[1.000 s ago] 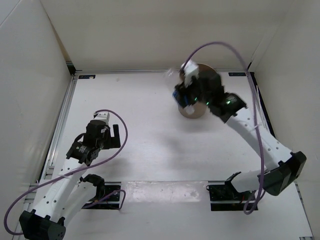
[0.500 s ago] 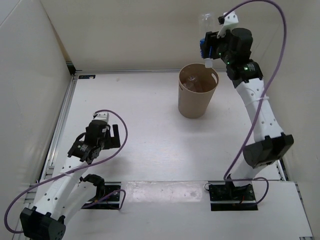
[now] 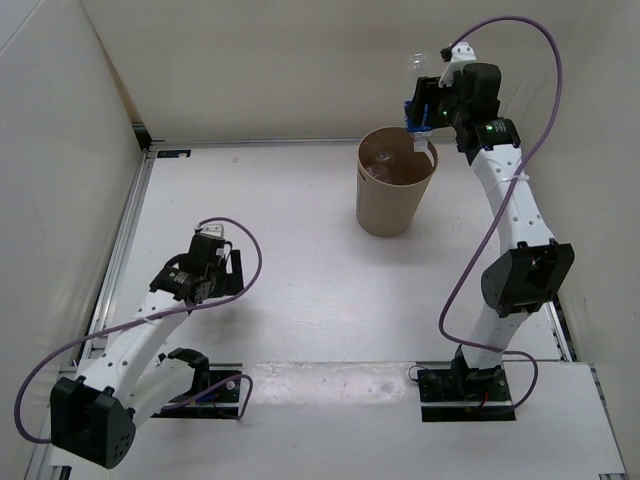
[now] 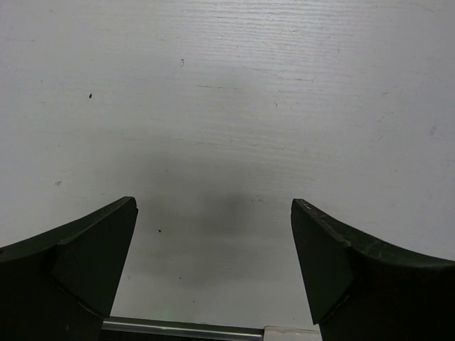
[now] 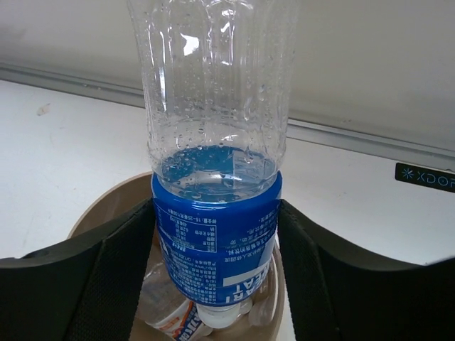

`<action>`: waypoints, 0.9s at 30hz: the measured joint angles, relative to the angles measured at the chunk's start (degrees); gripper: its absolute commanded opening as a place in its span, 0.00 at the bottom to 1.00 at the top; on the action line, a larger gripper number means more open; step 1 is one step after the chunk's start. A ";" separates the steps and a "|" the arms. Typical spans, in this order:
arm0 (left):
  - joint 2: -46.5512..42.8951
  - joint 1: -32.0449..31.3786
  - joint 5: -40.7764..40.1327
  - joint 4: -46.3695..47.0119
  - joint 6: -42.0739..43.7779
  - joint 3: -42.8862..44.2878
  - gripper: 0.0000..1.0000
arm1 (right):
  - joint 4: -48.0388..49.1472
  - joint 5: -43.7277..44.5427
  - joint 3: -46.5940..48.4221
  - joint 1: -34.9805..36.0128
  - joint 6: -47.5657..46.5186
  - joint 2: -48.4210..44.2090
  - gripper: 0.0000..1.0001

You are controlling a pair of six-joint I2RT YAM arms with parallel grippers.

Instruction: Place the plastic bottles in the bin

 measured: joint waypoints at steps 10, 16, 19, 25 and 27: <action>4.28 -0.04 0.46 -2.56 -0.83 2.99 1.00 | -0.72 -4.59 -0.11 -1.77 0.13 -2.43 0.90; 2.91 -0.04 0.46 -2.93 -0.87 2.99 1.00 | -0.50 -4.09 -0.07 -1.66 -0.13 -2.91 0.90; 2.43 -0.07 0.46 -2.89 -0.85 2.97 1.00 | -0.83 -2.12 0.13 -1.31 -0.04 -2.91 0.90; 1.18 -0.09 0.48 -1.27 -0.63 2.14 1.00 | -3.26 -1.38 0.09 -1.18 -0.28 -3.80 0.90; 0.48 -0.09 0.48 -0.70 -0.39 1.60 1.00 | -3.72 -1.38 -2.47 -1.18 -0.61 -5.60 0.90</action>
